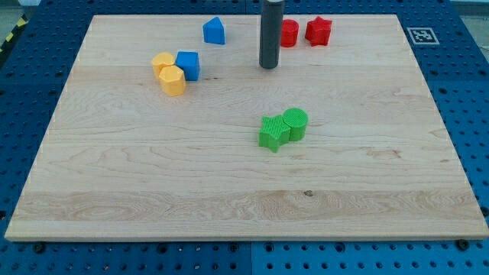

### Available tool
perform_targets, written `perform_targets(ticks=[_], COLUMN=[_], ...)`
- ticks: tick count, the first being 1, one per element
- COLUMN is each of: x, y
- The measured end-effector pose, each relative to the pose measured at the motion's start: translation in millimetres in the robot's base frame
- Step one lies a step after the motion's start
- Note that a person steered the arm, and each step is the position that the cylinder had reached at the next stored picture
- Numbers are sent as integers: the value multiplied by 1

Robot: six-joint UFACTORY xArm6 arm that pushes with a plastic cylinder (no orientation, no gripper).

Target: Slide the blue triangle above the blue cube

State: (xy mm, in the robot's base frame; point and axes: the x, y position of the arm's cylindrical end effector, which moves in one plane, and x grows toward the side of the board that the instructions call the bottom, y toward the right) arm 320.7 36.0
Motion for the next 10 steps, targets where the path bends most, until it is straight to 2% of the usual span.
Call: perform_targets(ticks=[4, 6, 8, 10], x=[-85, -91, -92, -89], y=[-44, -61, -133, -133])
